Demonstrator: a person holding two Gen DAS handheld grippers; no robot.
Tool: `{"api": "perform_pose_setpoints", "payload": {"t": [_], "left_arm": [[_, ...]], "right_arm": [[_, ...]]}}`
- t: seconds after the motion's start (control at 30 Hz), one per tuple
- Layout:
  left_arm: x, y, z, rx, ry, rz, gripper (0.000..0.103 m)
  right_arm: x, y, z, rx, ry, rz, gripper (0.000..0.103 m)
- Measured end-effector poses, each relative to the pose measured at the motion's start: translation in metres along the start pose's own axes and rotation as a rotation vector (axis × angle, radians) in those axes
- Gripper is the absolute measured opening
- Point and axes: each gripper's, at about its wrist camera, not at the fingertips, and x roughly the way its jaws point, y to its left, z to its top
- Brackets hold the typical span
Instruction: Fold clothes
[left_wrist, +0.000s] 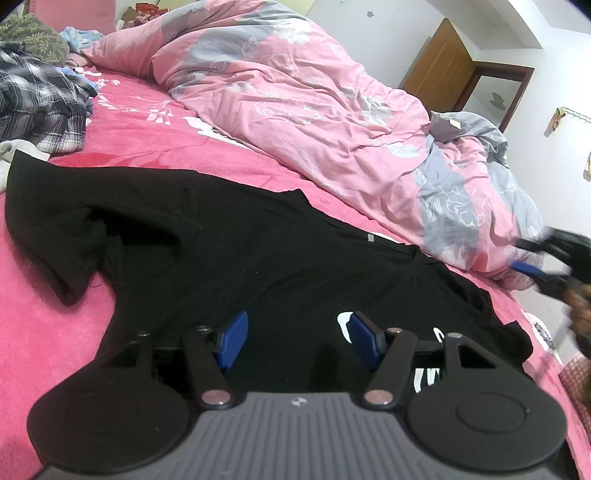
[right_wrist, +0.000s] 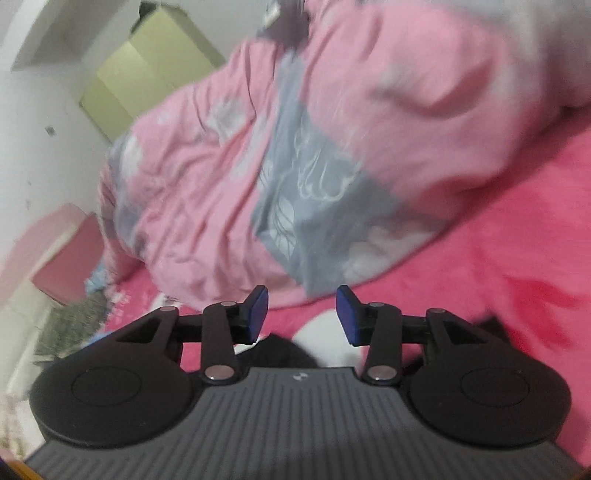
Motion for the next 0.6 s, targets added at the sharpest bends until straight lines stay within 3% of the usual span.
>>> {"api": "perform_pose_setpoints", "payload": {"t": [0.13, 0.33, 0.47, 0.6], "left_arm": [[-0.006, 0.002, 0.002, -0.024, -0.008, -0.021, 0.068], [-0.043, -0.02, 0.009, 0.047, -0.039, 0.036, 0.071], [-0.081, -0.02, 0.004, 0.042, -0.022, 0.067, 0.071], [-0.115, -0.016, -0.004, 0.033, -0.017, 0.099, 0.071]], "right_arm": [[-0.108, -0.008, -0.027, 0.075, -0.039, 0.025, 0.04], [-0.239, -0.007, -0.07, 0.093, -0.083, 0.012, 0.04], [-0.276, 0.007, -0.093, 0.055, -0.083, -0.017, 0.04], [-0.28, 0.023, -0.118, 0.003, -0.096, -0.002, 0.04]]}}
